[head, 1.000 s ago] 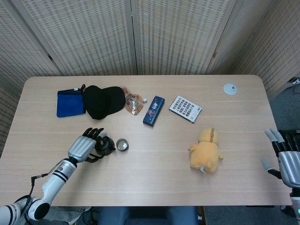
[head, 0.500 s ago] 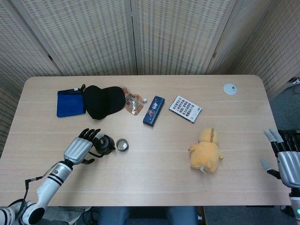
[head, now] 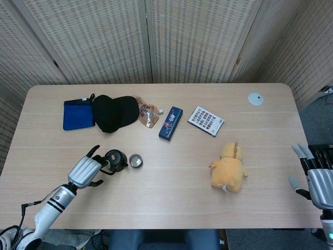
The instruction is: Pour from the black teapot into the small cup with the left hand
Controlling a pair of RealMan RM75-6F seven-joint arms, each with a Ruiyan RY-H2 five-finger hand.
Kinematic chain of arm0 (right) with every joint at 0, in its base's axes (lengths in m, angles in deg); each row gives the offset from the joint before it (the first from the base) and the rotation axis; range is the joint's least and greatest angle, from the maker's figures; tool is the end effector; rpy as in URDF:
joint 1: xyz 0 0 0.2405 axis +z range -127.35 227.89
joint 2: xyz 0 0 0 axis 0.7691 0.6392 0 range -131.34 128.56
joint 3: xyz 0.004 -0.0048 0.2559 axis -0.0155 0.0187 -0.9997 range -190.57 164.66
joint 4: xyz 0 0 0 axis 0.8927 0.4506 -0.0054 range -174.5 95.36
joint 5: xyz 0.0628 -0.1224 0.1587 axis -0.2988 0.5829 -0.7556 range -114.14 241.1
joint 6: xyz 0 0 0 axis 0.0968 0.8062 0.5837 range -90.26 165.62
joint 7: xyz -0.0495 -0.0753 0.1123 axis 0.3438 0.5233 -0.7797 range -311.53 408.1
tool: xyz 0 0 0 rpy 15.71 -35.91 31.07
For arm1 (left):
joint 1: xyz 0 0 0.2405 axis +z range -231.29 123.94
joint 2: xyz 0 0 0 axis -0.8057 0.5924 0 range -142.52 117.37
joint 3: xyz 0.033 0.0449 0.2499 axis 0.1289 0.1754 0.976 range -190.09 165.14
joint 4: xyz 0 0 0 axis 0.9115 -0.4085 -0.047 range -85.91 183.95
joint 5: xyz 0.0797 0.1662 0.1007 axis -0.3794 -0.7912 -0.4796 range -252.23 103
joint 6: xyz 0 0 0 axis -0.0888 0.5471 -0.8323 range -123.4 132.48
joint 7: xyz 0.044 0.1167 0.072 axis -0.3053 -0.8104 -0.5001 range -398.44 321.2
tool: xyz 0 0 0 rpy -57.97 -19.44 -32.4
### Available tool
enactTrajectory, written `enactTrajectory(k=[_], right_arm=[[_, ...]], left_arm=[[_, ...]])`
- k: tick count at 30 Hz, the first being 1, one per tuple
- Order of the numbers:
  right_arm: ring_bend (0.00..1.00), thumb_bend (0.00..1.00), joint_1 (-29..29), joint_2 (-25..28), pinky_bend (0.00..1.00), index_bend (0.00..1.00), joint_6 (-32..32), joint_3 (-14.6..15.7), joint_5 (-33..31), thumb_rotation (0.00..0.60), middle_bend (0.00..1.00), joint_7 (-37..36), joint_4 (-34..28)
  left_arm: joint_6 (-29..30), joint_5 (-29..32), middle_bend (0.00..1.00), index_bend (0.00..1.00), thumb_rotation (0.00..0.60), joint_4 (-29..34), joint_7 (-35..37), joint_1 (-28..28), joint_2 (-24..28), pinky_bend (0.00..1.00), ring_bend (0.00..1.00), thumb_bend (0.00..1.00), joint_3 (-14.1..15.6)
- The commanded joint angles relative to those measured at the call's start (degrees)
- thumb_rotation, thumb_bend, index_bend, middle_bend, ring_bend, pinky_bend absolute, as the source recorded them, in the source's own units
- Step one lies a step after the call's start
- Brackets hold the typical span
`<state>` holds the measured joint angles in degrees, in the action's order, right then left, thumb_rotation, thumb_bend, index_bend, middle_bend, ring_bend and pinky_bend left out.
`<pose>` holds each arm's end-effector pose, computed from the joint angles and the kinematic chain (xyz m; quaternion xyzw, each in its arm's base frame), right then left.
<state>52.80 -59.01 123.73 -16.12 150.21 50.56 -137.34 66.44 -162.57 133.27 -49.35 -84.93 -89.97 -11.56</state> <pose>-0.3036 -0.1688 0.1880 0.5983 -0.3717 0.3705 0.6054 -0.2289 0.2823 0.0321 -0.8028 -0.2847 -0.3302 0.4068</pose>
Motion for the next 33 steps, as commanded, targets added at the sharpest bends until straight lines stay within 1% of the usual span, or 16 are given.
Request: enactTrajectory(k=[1,15,33], right_arm=[[0.0,0.29,0.0,0.0,0.01,0.0,0.1,0.0,0.0,0.6,0.04,0.0,-0.1],[0.0,0.29,0.1,0.6,0.01,0.0,0.7,-0.4,0.5,0.6,0.04,0.3,-0.6],[0.0,0.29,-0.2,0.6,0.01,0.0,0.7,-0.3,0.1,0.6,0.04,-0.2,-0.1]], left_arm=[[-0.1,0.0,0.36,0.42,0.6,-0.3,-0.5,0.0,-0.2,0.0,0.36,0.21,0.1],[-0.7,0.3,0.36,0.43,0.6,0.1,-1.3,0.2,-0.6,0.0,0.36,0.21,0.4],[-2.6,1.7,0.36,0.44,0.6,0.6,-3.4,-0.3,-1.3,0.0,0.36,0.21,0.4]])
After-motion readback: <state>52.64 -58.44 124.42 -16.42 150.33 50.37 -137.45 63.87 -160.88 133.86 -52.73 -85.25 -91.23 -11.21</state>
